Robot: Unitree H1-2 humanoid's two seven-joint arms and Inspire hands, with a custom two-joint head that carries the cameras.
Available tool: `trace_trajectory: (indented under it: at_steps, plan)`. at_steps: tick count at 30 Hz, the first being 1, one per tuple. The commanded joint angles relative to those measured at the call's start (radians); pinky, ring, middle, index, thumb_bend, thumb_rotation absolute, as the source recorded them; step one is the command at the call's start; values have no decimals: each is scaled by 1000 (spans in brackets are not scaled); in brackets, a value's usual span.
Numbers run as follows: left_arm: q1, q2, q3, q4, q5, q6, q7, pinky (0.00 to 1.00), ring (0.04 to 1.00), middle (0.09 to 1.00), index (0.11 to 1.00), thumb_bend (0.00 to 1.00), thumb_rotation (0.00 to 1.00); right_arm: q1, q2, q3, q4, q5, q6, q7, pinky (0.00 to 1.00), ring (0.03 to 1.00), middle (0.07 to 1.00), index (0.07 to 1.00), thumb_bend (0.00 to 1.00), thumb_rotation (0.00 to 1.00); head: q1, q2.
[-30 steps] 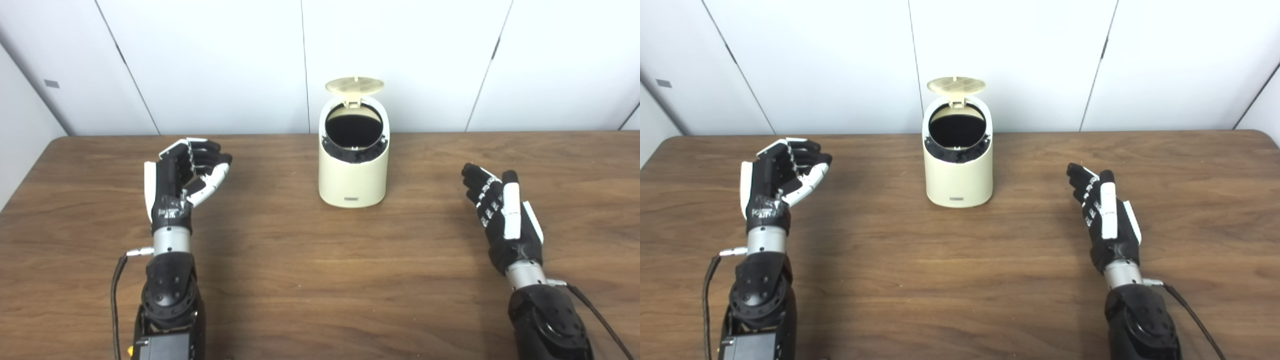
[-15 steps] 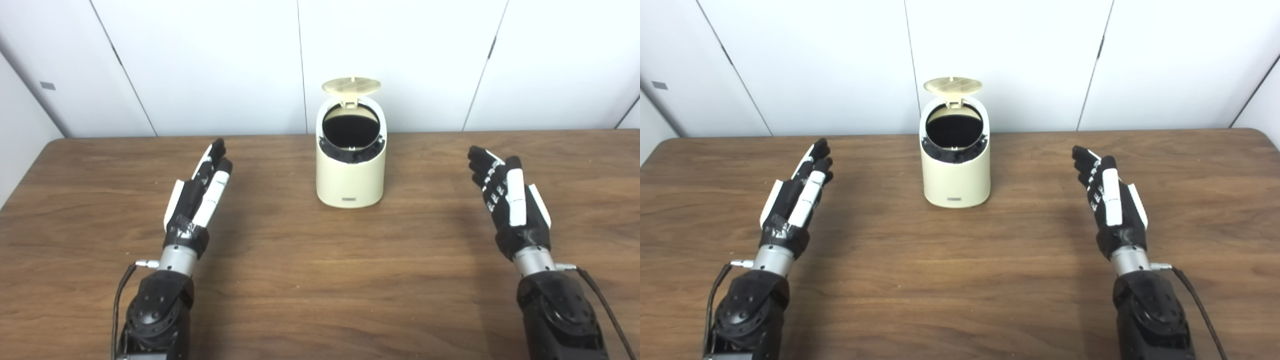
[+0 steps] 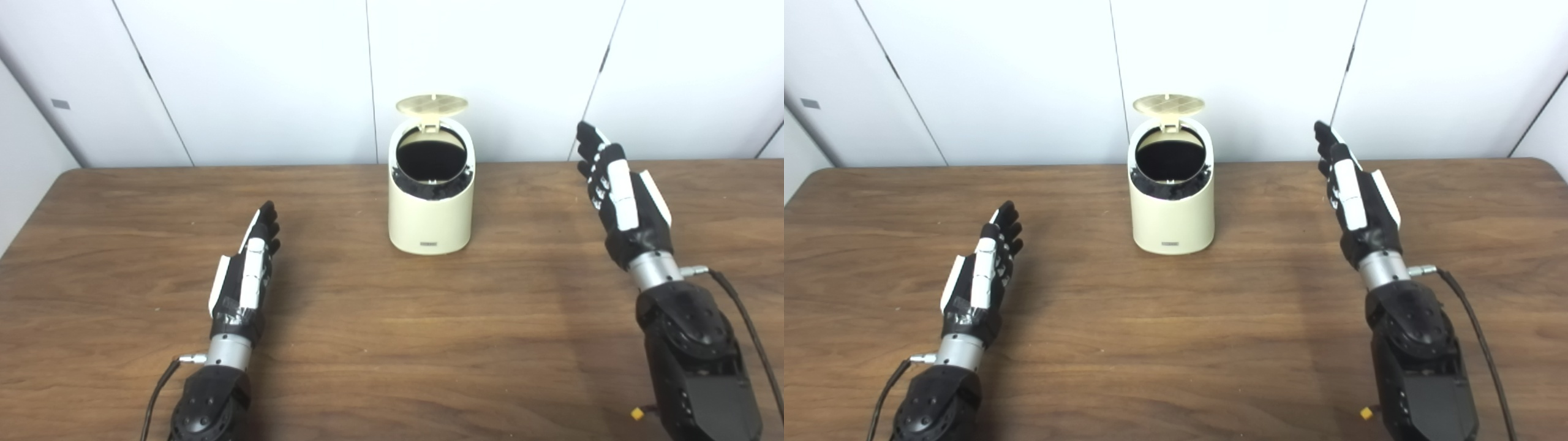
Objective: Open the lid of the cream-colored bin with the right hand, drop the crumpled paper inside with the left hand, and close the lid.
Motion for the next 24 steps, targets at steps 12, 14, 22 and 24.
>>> trace_trajectory:
  at_steps: [12, 14, 22, 24]
  plan:
    - [21, 1, -27, 77, 88, -127, 45, 1000, 1000, 1000, 1000, 518, 1000, -227, -77, 142, -62, -231, 103, 62, 882, 943, 943, 880, 571, 1000, -43, -15]
    - [24, 4, -31, 88, 87, -135, 43, 1000, 1000, 1000, 1000, 527, 1000, -250, -89, 171, -68, -280, 128, 76, 868, 943, 947, 887, 574, 1000, -45, -14]
    - [30, 11, -42, 104, 66, -143, 28, 1000, 1000, 1000, 1000, 520, 977, -332, -112, 245, -42, -388, 115, 119, 897, 946, 946, 906, 564, 1000, -55, -29]
    - [29, 12, -44, 106, 68, -144, 29, 1000, 1000, 1000, 1000, 517, 984, -352, -110, 258, -34, -408, 123, 125, 903, 947, 944, 904, 563, 1000, -61, -33]
